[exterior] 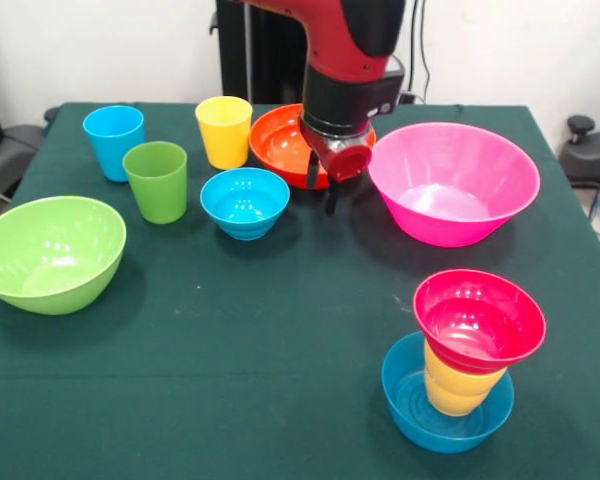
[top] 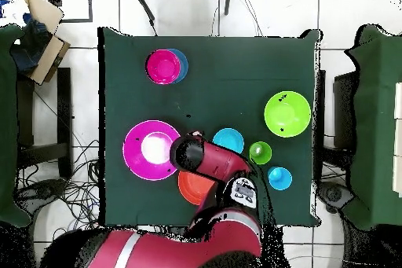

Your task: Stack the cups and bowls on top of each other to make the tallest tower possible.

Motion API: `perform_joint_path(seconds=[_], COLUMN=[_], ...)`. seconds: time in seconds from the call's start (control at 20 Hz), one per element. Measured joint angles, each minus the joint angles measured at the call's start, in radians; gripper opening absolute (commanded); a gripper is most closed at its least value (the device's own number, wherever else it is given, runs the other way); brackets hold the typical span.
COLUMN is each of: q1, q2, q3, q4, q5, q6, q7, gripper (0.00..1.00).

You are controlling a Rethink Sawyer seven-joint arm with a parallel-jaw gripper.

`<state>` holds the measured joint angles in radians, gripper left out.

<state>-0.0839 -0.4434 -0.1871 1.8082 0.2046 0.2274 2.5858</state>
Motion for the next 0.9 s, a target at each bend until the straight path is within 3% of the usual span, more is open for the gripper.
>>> perform_joint_path(seconds=[0.5, 0.9], q1=[0.071, 0.083], q2=[-0.106, -0.122], q3=[-0.064, -0.071], q4=[0.023, 0.024], q5=[0.008, 0.052], q6=[0.047, 0.064], q7=[0.0, 0.0], gripper=[1.0, 1.0])
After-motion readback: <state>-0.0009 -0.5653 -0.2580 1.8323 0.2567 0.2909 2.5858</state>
